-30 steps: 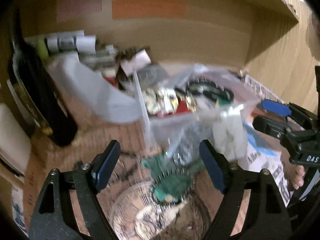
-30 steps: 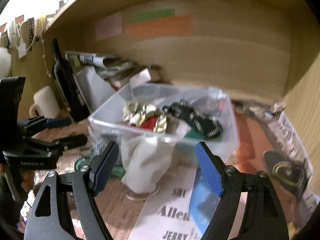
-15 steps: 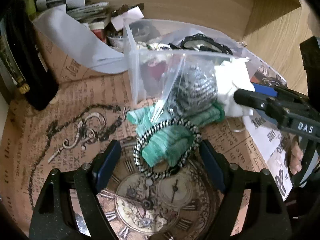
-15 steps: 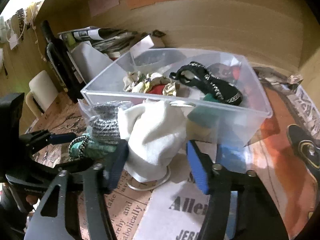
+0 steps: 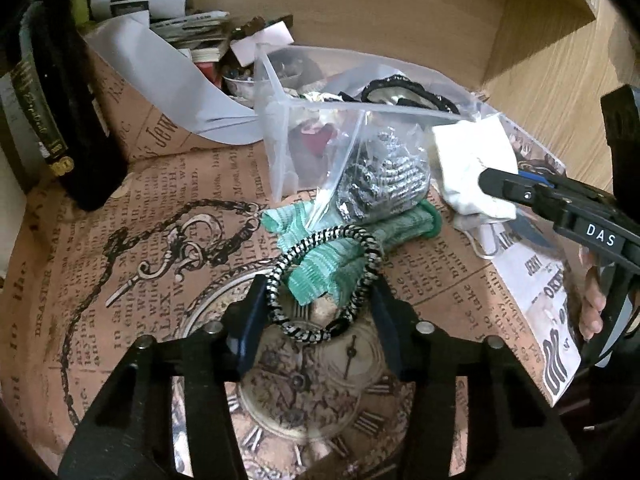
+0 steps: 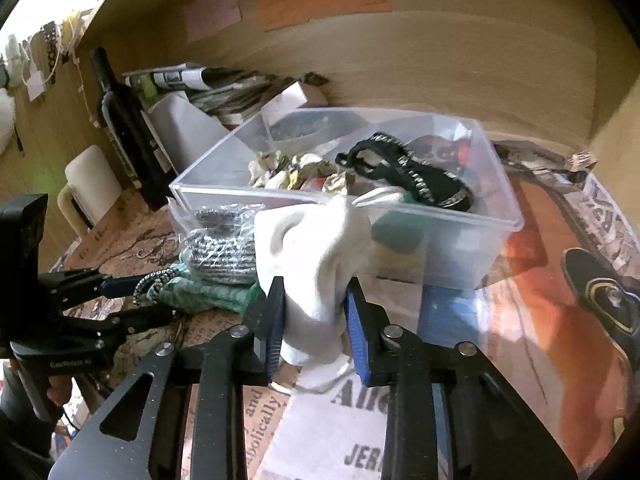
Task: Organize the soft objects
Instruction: 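Grasp the braided bracelet with the left tool while the right tool grasps the white drawstring bag, then lower the bracelet and white bag into the clear box and open both tools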
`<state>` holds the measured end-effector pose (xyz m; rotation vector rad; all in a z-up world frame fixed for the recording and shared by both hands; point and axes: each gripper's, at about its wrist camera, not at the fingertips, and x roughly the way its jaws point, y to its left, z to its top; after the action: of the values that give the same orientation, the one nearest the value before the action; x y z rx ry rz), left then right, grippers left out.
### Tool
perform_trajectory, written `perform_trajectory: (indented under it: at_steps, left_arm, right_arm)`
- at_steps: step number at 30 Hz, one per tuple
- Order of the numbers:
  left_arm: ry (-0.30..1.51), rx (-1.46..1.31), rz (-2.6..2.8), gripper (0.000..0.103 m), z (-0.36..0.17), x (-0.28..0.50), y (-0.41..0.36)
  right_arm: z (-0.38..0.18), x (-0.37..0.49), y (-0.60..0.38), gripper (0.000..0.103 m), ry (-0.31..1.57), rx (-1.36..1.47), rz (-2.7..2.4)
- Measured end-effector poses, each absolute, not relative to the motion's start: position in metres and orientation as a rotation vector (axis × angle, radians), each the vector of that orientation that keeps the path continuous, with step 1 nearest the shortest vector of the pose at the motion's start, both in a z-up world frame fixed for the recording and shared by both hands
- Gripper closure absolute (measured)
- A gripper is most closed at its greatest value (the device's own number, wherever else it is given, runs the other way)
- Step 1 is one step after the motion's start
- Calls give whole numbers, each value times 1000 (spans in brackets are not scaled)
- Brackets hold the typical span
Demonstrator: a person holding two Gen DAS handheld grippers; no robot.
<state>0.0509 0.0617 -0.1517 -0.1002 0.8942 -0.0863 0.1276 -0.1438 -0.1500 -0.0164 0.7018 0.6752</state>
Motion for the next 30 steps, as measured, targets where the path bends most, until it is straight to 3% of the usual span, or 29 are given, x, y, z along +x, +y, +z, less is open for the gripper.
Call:
perform_trajectory:
  at_steps: [8, 19, 30]
  left_arm:
    - [825, -107, -59, 64, -128, 42, 66]
    - [698, -74, -54, 64, -82, 51, 62]
    - [634, -64, -62, 64, -48, 109, 57]
  right_arm:
    - [-130, 121, -166, 78, 627, 18, 640]
    - [-92, 117, -182, 78, 488, 35, 601]
    - [-70, 152, -171, 78, 416, 30, 586]
